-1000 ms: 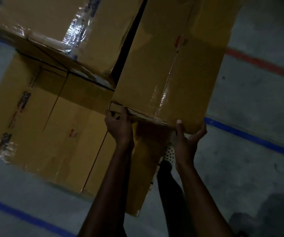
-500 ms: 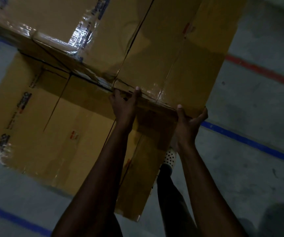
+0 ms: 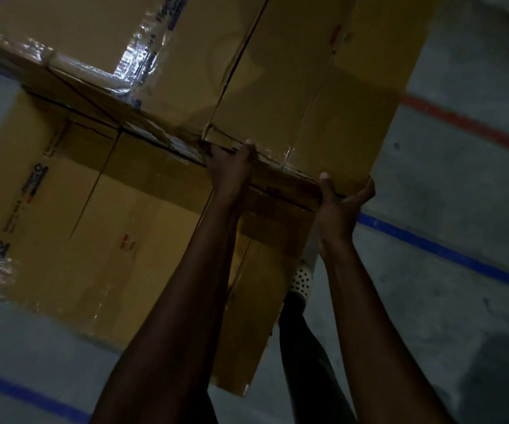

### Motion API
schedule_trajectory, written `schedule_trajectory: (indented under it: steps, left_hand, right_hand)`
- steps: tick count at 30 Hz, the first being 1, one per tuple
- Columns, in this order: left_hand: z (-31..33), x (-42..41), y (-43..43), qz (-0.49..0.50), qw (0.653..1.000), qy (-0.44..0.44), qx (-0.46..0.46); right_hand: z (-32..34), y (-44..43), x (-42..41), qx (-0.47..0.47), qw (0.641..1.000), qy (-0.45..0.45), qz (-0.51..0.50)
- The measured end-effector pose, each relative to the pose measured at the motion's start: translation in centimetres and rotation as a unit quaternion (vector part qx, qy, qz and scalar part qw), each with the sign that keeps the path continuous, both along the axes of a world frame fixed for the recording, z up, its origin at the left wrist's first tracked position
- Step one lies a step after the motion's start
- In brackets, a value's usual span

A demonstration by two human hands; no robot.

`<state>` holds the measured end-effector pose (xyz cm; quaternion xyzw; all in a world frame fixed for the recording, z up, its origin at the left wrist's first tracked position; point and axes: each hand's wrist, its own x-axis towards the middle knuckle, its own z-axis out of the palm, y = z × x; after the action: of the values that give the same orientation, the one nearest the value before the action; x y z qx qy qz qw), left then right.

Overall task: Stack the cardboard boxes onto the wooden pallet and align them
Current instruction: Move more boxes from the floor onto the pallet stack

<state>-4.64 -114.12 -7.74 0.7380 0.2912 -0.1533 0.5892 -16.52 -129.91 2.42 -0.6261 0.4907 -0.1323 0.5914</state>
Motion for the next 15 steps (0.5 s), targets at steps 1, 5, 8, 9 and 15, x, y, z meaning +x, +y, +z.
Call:
schedule_trajectory:
  steps: [1,5,8,9,15]
  left_hand:
    - [1.2,-0.2,-0.1,-0.002,1.000,0.003,-0.003]
    - [5.6,-1.5,-1.1,0.028,0.999,-0.036,-0.025]
    - [6.8,-1.4,-2.3,0.026,0.996,-0.033,-0.079]
    - [7.0,-1.1,-2.6,0.027,0.995,-0.025,-0.091]
    - [8.2,-1.4,-1.8,-0.025,0.996,0.001,-0.088]
  right_hand:
    - [0.0,0.0,0.1,-0.001,1.000,0.006,0.002]
    - [0.0,0.1,-0.2,-0.007,1.000,0.014,0.007]
    - [-0.2,0.1,-0.2,-0.002,1.000,0.019,0.010]
    - [-0.4,0.1,-0.1,-0.002,1.000,0.021,0.011]
    - [-0.2,0.4,0.2,-0.009,0.999,0.046,0.014]
